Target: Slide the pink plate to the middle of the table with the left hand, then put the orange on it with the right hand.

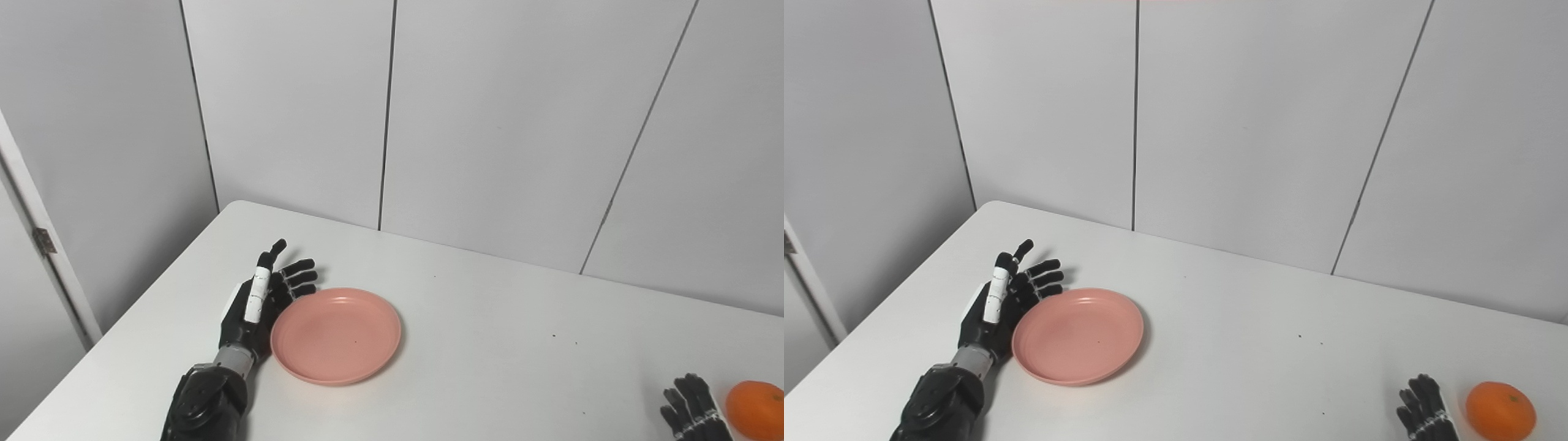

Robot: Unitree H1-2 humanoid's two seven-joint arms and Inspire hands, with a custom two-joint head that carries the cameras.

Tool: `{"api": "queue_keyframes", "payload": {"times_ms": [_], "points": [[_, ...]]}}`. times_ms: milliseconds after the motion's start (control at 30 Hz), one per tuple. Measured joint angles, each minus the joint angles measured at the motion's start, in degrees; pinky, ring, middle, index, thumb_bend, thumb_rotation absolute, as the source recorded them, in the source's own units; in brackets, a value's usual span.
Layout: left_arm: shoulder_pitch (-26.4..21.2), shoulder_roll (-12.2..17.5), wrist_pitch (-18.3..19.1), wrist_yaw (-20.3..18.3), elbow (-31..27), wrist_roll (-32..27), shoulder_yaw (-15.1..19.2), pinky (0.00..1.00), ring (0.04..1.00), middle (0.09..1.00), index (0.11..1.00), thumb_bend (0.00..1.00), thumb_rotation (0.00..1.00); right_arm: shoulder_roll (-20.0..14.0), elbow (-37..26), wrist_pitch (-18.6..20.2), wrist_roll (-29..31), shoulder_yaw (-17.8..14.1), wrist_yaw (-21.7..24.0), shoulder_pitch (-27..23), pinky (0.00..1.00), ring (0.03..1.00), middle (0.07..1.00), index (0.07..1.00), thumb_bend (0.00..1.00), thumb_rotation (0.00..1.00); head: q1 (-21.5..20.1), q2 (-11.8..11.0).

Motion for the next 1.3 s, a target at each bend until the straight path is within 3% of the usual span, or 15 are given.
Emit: {"api": "queue_keyframes", "payload": {"times_ms": [333, 600, 1300], "points": [[0.39, -4.02, 0.86, 1.21, -2.05, -0.22, -1.04, 0.70, 0.706, 0.703, 0.927, 1.00, 0.81, 0.01, -0.06, 0.00, 0.01, 0.22, 0.00, 0.00, 0.99, 0.964, 0.966, 0.955, 0.89, 0.99, -0.18, 0.26], [0.57, -8.28, -0.63, 1.85, -2.18, -0.21, -1.13, 0.68, 0.706, 0.700, 0.938, 1.00, 0.78, 0.29, -0.30, 0.00, 0.01, 0.34, -0.14, 0.14, 0.98, 0.962, 0.965, 0.957, 0.89, 0.98, -0.44, 0.53], [2.85, -15.00, -2.53, 4.91, -4.17, 1.10, -4.35, 0.69, 0.707, 0.707, 0.928, 0.99, 0.79, 0.90, -1.36, 0.36, -0.65, 1.20, -0.48, 0.85, 0.99, 0.967, 0.966, 0.957, 0.88, 0.99, -0.88, 1.41]]}}
